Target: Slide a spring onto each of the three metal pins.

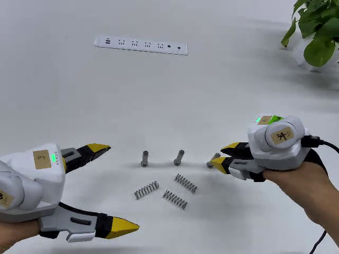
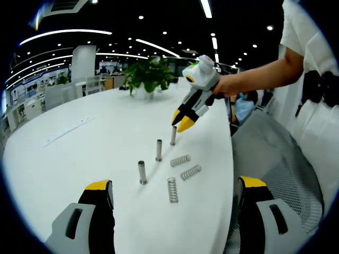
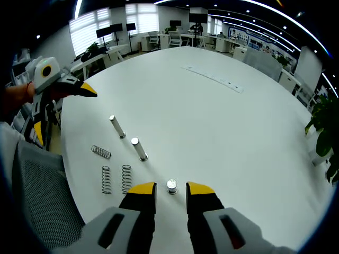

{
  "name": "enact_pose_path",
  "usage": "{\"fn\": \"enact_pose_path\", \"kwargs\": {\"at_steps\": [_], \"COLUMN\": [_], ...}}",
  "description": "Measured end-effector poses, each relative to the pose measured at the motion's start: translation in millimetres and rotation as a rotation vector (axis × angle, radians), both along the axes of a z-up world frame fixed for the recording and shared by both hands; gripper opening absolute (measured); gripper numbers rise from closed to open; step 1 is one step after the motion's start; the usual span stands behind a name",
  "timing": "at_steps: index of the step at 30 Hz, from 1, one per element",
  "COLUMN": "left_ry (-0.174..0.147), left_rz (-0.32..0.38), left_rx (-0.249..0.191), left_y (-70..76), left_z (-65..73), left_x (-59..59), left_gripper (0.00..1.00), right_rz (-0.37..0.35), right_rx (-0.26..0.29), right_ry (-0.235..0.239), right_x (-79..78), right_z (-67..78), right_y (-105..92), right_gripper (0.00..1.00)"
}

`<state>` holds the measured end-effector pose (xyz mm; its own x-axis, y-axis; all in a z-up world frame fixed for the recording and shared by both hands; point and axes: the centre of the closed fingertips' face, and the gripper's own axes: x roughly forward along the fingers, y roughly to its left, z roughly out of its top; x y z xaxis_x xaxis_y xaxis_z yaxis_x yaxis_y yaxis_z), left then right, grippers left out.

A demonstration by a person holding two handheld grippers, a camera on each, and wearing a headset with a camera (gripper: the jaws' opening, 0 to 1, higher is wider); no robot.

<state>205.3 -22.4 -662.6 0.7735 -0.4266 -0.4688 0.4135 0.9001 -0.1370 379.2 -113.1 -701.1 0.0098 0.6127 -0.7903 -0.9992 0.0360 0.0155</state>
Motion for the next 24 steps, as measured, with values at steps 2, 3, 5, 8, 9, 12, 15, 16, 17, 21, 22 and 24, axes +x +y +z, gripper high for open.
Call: {"fn": "enact_pose_path", "kwargs": {"at_steps": [2,3,5,8,9,12,15,16,17,21,22,24], "left_ry": [0.000,0.001,0.003,0.004,0.005,0.008,0.015,0.015,0.017,0.026,0.032,0.039], "left_rz": [-0.002,-0.004,-0.005,-0.008,-0.009,-0.010,-0.012,-0.012,-0.010,-0.003,0.004,0.011], "left_rx": [0.002,0.002,0.005,0.009,0.010,0.015,0.019,0.021,0.023,0.030,0.037,0.034], "left_y": [0.1,0.3,0.4,-1.1,-1.4,-1.1,-1.3,-1.3,-1.0,0.7,1.6,1.6], "left_z": [-0.5,-0.8,-1.3,0.4,0.6,0.2,-0.6,-0.5,-0.7,-2.4,-2.8,-3.1], "left_x": [-0.7,-1.0,-1.4,-1.1,-1.1,-1.4,-2.4,-2.6,-3.0,-4.7,-4.9,-5.2], "left_gripper": [1.00,1.00,0.99,0.99,0.99,0.99,0.98,0.98,0.98,0.97,0.96,0.95], "right_rz": [0.003,0.005,0.016,0.019,0.020,0.017,0.023,0.022,0.027,0.028,0.037,0.058], "right_rx": [0.004,0.007,0.017,0.032,0.038,0.057,0.071,0.075,0.087,0.115,0.119,0.121], "right_ry": [-0.002,-0.002,-0.004,-0.003,-0.004,-0.003,-0.008,-0.008,-0.008,0.008,0.005,0.005], "right_x": [-0.8,-1.2,-2.4,-1.4,-0.9,1.1,1.3,1.5,1.2,-2.2,-3.3,-5.3], "right_z": [-3.0,-2.5,4.3,7.6,10.0,14.4,17.5,17.7,19.5,25.7,26.7,27.8], "right_y": [-2.2,-2.8,-3.6,-5.9,-6.8,-10.0,-13.0,-14.1,-15.0,-17.8,-19.3,-21.3], "right_gripper": [0.25,0.25,0.28,0.32,0.32,0.35,0.40,0.41,0.41,0.46,0.48,0.50]}}
